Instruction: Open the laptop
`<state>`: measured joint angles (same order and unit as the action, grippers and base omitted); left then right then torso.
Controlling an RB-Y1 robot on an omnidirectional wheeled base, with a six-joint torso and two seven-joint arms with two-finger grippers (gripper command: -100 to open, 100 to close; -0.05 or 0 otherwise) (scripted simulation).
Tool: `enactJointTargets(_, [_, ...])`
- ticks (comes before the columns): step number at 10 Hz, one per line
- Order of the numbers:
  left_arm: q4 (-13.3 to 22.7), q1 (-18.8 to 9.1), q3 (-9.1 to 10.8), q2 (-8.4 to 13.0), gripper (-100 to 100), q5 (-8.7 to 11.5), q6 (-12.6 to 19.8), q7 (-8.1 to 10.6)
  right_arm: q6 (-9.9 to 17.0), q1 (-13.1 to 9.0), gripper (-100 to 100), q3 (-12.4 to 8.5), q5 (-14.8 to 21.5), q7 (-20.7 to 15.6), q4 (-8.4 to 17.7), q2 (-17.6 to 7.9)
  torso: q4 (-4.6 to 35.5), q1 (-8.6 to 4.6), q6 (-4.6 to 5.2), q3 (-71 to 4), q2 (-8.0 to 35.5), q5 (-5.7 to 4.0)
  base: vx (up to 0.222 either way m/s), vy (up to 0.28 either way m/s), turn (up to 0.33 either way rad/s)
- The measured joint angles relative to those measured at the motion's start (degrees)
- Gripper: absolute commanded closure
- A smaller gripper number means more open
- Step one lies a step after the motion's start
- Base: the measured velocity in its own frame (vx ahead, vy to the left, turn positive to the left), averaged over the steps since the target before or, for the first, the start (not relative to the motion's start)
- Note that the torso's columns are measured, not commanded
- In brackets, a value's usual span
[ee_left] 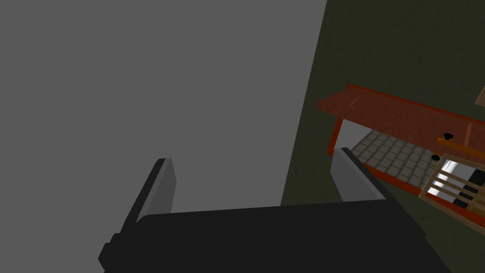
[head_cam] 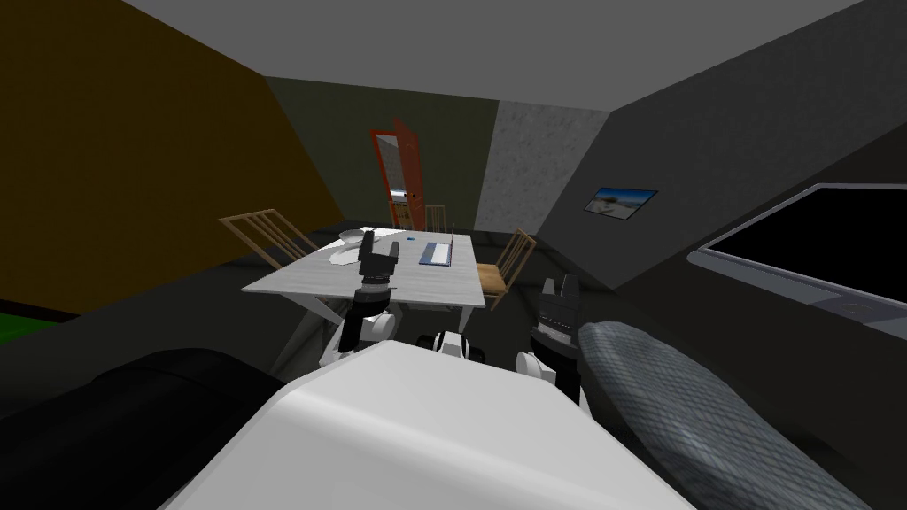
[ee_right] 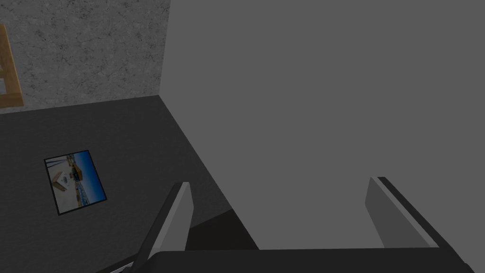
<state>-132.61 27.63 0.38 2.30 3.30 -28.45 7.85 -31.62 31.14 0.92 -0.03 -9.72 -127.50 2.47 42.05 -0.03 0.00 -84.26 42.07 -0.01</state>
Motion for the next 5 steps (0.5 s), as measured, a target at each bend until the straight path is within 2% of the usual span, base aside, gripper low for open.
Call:
enactJointTargets(3, [2.1,-2.3,0.78,3.3,-100,0.7,1.6,-0.27,0.0,0.0,0,0.0,0.0,0.0,0.0,0.0,0.2,-0.01,0.00,-0.3,0.2,0.00,0.010,-0.041,0.006])
enactJointTargets(5, [4.9,-5.4,2.05,5.2,-100,1.7,4.1,-0.45,0.0,0.0,0,0.0,0.0,0.0,0.0,0.0,0.2,-0.03,0.00,-0.3,0.2,-0.01,0.014,-0.064,0.007])
